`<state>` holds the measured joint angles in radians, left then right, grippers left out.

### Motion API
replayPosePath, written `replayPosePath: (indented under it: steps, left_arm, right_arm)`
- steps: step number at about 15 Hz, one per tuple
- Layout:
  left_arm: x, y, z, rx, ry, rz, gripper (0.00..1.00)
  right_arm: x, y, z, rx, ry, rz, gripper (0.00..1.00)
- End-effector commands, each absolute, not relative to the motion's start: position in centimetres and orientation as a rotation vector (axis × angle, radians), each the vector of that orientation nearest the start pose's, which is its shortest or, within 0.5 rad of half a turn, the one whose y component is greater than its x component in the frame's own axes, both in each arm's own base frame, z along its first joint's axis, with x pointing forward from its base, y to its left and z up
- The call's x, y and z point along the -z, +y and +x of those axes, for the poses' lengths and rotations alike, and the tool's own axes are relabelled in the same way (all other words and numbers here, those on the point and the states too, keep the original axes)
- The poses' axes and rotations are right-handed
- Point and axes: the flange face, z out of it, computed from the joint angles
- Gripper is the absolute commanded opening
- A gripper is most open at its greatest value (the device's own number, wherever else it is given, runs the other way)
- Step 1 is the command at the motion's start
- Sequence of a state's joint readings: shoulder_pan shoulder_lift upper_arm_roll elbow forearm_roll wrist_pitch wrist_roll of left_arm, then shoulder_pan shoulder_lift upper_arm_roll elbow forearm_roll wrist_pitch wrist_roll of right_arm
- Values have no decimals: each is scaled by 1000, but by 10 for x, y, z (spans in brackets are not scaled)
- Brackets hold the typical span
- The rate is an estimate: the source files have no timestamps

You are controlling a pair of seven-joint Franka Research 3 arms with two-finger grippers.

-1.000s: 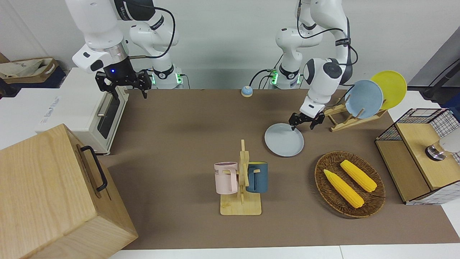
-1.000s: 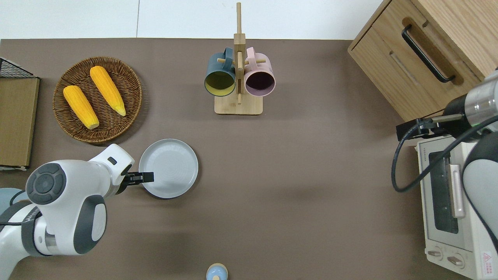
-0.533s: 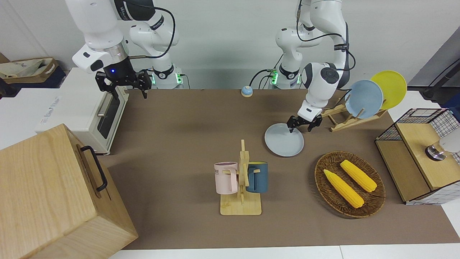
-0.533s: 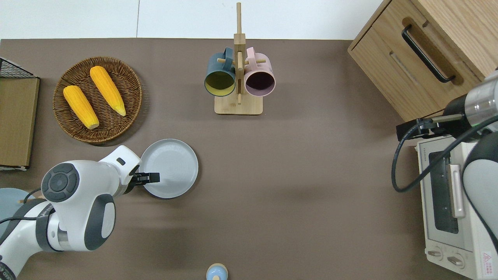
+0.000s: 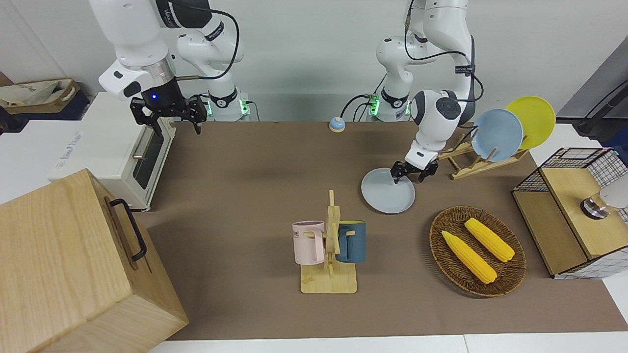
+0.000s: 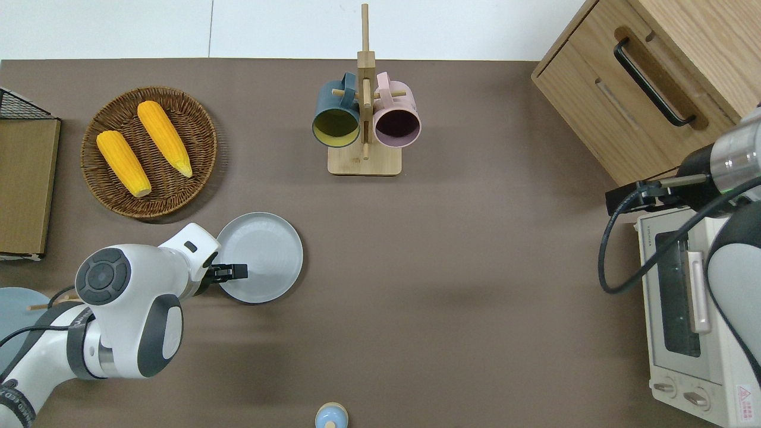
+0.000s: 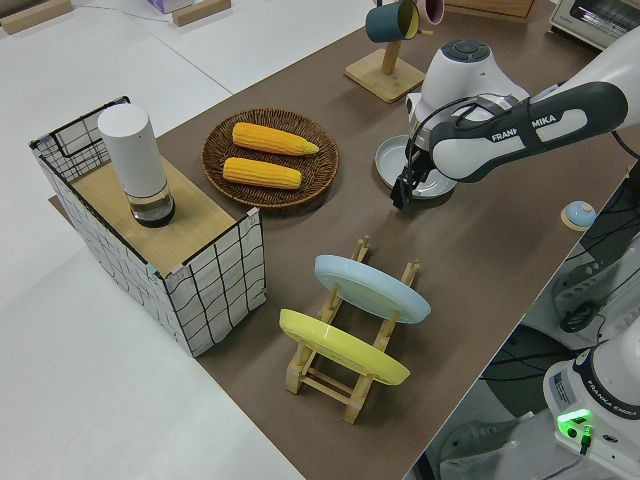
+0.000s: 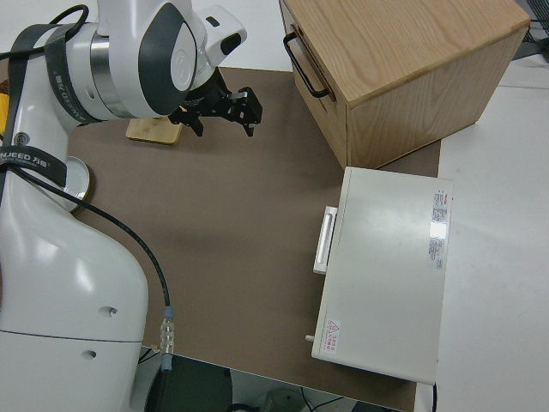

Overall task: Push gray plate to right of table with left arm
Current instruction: 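Lower the left gripper against the gray plate's rim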

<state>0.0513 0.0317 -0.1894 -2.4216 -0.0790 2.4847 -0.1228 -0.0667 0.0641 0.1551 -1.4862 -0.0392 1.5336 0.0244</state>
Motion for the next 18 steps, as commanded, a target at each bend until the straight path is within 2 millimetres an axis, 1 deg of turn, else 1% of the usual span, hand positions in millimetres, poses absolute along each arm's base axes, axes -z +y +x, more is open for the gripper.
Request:
replayPosePath:
  steps: [1, 6, 7, 8, 10, 11, 12, 14, 15, 18]
  left_arm:
    - [-295, -67, 484, 58, -100, -3206, 995]
    - [-294, -66, 485, 61, -99, -3206, 987]
    - [-290, -66, 485, 54, -102, -3206, 962]
    - [-290, -67, 485, 63, -107, -3207, 873]
    - [-289, -67, 485, 65, -108, -3207, 562]
    - [-289, -67, 485, 65, -113, -3207, 438]
    - [-288, -66, 484, 63, -123, -3206, 275]
    - [-288, -64, 484, 66, -123, -3205, 34]
    - [-288, -64, 484, 68, -114, -3205, 0]
    - [-288, -64, 485, 69, -104, -3201, 0]
  right_arm:
    - [-628, 43, 566, -28, -92, -3164, 983]
    - [-628, 43, 566, -28, -92, -3164, 983]
    - [-628, 43, 566, -28, -92, -3164, 983]
    - [-628, 43, 566, -28, -92, -3164, 983]
    - [-628, 43, 566, -28, -92, -3164, 983]
    - [-628, 43, 566, -28, -92, -3164, 983]
    - [-628, 43, 566, -28, -92, -3164, 983]
    - [-628, 43, 566, -28, -92, -3164, 983]
    - [-629, 43, 566, -26, -92, -3164, 983]
    - [-628, 43, 566, -28, -92, -3164, 983]
